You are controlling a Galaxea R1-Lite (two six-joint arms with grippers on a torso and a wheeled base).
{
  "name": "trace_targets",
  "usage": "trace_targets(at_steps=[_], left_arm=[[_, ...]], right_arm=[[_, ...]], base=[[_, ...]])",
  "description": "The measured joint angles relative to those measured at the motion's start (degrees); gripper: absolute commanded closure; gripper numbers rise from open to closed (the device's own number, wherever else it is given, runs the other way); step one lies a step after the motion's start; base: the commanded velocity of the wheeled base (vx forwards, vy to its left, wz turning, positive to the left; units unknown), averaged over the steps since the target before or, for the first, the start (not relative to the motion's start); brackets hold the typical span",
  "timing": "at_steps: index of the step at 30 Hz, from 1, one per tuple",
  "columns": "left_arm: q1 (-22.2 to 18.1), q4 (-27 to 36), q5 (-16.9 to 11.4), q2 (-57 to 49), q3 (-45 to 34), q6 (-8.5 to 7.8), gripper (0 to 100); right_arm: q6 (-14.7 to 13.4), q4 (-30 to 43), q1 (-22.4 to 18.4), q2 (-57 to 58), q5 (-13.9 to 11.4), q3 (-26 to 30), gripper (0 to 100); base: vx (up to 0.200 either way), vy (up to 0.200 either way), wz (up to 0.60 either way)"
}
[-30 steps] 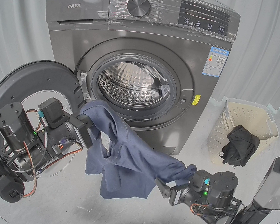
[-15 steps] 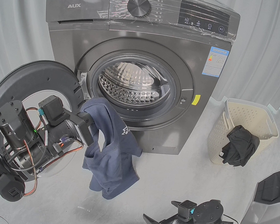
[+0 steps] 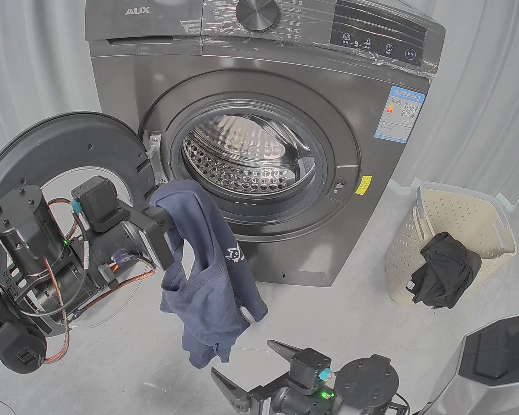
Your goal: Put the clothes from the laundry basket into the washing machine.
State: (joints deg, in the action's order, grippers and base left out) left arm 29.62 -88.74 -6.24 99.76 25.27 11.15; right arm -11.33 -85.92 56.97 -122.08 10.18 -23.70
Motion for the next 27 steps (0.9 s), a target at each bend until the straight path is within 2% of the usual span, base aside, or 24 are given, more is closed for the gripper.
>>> trace_targets(at_steps=[6, 16, 27], left_arm=[[0.0, -0.02, 0.01, 0.02, 0.09, 0.0, 100], [0.06, 0.0, 0.45, 0.13, 0.11, 0.0, 100], [0.09, 0.0, 0.5, 0.4, 0.13, -0.02, 100]], right_arm=[[1.62, -0.2, 0.52, -1.9, -1.04, -5.18, 0], [3.63, 0.9, 0.17, -7.14, -2.04, -17.31, 0], [3.63, 1.32, 1.41, -11.45, -1.58, -24.32, 0]], base=[[0.0, 0.0, 0.0], [0.0, 0.0, 0.0], [0.0, 0.0, 0.0]])
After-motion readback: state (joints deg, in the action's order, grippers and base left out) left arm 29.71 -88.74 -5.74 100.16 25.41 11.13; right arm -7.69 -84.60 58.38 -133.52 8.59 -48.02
